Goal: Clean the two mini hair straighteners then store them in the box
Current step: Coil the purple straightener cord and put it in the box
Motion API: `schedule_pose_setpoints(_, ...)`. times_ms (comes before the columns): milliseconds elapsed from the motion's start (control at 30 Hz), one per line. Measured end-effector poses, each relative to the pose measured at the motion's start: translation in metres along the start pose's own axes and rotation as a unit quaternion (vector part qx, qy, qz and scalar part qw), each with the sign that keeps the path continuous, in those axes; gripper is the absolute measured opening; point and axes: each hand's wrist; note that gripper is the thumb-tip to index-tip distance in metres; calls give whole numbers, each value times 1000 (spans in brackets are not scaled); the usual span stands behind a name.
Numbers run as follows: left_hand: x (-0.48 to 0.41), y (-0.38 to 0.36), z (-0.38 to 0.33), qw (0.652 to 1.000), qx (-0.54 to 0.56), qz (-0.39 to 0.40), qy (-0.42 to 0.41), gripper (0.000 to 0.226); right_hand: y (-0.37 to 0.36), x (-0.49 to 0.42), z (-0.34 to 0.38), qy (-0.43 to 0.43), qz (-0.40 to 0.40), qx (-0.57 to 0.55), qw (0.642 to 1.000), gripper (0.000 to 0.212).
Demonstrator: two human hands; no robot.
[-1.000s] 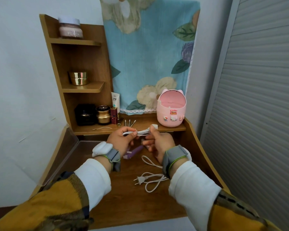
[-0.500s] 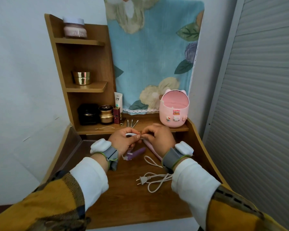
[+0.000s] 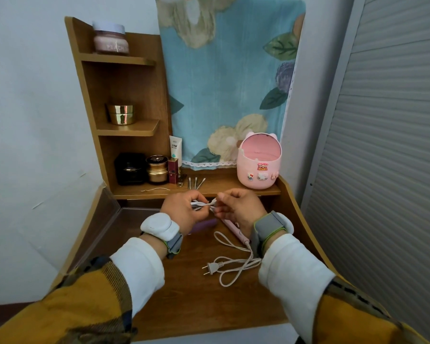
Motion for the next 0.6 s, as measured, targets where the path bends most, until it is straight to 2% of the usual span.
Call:
schedule_pose_setpoints(33, 0, 0, 1, 1000, -4, -2, -5, 9, -1, 0, 2, -17, -15, -11, 1000, 22)
schedule_pose_setpoints(100, -1, -1, 1, 1000, -15, -4, -23, 10, -1, 0, 6, -49, -22, 77, 996, 30)
schedule_pose_setpoints(200, -2, -3, -1, 996, -50, -17, -70, 11, -7, 2, 9, -117, 24, 168, 978, 38)
schedule_pose_setpoints(333, -4, -4, 1, 982, -122, -14, -144, 13, -8, 0, 10, -150, 18, 132, 980, 29)
schedule_pose_setpoints(433, -3, -4, 0, 980, -148, 27, -131, 20, -4, -2, 11, -158, 19, 121, 980, 19)
schedule_pose_setpoints(600, -4, -4, -4, 982, -151, 50, -103, 24, -4, -8, 8, -164, 5, 144, 976, 15)
Point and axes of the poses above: each hand's wrist, its own x-axis away from the middle knuckle, its own y-axis out of the back of the hand, z = x × y, and after that the axes turned 2 degrees about -z, right-handed
